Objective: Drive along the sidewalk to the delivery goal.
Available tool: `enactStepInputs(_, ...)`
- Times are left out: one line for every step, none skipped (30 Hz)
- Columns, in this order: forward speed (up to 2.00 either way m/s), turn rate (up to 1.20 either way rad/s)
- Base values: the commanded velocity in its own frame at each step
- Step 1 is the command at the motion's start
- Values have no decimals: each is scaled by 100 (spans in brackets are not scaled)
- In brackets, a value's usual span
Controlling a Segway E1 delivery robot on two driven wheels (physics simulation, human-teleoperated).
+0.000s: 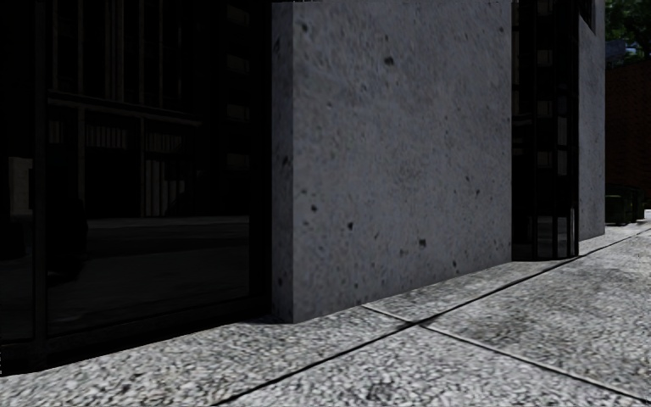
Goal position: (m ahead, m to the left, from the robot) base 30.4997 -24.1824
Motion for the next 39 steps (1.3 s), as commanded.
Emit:
enactStepInputs(180, -120)
enactStepInputs(180, -120)
enactStepInputs(180, -120)
enactStepInputs(180, -120)
enactStepInputs(180, -120)
enactStepInputs(180, -120)
enactStepInputs(180, -120)
enactStepInputs(180, -120)
enactStepInputs(180, -120)
enactStepInputs(180, -120)
enactStepInputs(180, -120)
enactStepInputs(180, -120)
enactStepInputs(180, -120)
enactStepInputs(180, -120)
enactStepInputs(180, -120)
enactStepInputs(180, -77)
enactStepInputs(180, -77)
enactStepInputs(180, -25)
enactStepInputs(180, -8)
enactStepInputs(180, -4)
enactStepInputs(180, -1)
enactStepInputs(180, -1)
enactStepInputs(180, 0)
enactStepInputs(180, 0)
enactStepInputs(180, 0)
enactStepInputs(180, 0)
enactStepInputs(180, 0)
enactStepInputs(180, 0)
enactStepInputs(180, 0)
enactStepInputs(180, 0)
enactStepInputs(180, 0)
enactStepInputs(180, 0)
enactStepInputs(180, 0)
enactStepInputs(180, 0)
enactStepInputs(180, 0)
enactStepInputs(180, -1)
enactStepInputs(180, -52)
enactStepInputs(180, -52)
enactStepInputs(180, -97)
